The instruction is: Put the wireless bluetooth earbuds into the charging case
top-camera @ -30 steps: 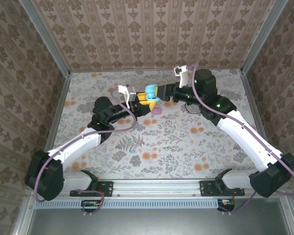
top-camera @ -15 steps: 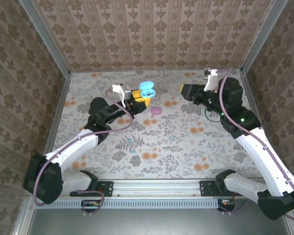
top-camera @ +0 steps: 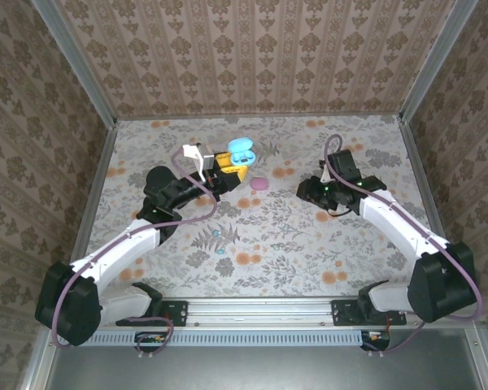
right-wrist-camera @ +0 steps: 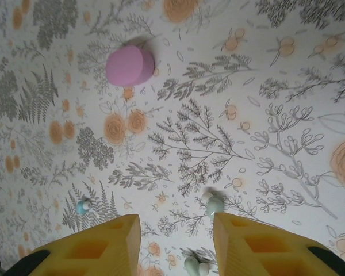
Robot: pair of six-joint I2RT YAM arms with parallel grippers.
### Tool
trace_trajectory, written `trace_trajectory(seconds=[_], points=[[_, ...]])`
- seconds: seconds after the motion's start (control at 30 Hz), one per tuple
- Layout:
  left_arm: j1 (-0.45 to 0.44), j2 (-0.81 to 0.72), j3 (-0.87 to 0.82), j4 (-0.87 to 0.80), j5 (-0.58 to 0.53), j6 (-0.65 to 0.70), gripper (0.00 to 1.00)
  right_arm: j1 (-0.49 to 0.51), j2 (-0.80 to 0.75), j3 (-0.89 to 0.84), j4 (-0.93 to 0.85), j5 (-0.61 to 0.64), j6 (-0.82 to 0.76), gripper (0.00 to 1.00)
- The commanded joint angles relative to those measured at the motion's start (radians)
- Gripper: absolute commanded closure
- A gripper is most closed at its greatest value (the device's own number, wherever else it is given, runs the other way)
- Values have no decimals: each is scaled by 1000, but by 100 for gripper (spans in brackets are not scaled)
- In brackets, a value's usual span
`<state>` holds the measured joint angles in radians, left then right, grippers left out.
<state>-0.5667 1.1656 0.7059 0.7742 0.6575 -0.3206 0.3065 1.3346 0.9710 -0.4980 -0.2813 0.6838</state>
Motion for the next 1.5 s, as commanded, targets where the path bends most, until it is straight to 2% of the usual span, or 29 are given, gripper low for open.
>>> trace_trajectory(seconds=[0.0,0.27,0.37,0.57,0.6,0.8,0.93,1.23,1.47], points=[[7,-26,-6,13,8,19,72,17,32,-3,-1,-32,26,60],[18,-42,-16,4,-9,21,72,55,51,-10,37,-50,47,61],[38,-57,-25,0,-9,15,72,117,112,-13,113,-76,89,62],[105,-121,-62,-27,-5,-2,72,246,273,87,155,-72,135,64],[144,-138,-66,-42,0,1,72,266,306,110,164,-72,147,65],[240,-258,-97,-151,-7,33,72,398,498,270,188,-85,144,63],[283,-338,-94,-248,-9,70,72,433,635,413,179,-113,102,63],[294,-453,-88,-367,-60,101,72,464,888,755,4,-180,-43,63],[294,-468,-73,-386,-69,103,72,483,995,891,-100,-206,-108,64]])
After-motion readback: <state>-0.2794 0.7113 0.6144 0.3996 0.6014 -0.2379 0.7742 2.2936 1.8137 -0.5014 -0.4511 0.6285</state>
